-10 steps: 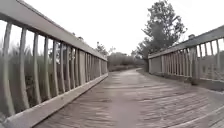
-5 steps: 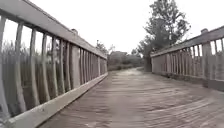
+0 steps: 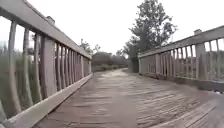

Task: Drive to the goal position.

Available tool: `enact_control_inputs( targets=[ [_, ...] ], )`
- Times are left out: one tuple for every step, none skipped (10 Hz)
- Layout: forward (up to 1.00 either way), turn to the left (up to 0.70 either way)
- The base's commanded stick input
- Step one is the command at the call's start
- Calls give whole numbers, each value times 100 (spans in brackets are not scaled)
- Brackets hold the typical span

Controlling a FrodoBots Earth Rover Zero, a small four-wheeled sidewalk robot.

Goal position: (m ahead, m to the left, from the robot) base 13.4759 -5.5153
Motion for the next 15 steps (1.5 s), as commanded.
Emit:
enact_control_inputs(
  targets=[
    [70, 0],
    [70, 0],
    [70, 0],
    [70, 0],
    [70, 0],
    [70, 0],
    [70, 0],
    [70, 0],
    [70, 0],
    [70, 0],
    [70, 0],
    [70, 0],
    [70, 0],
    [70, 0],
    [70, 0]
  ],
)
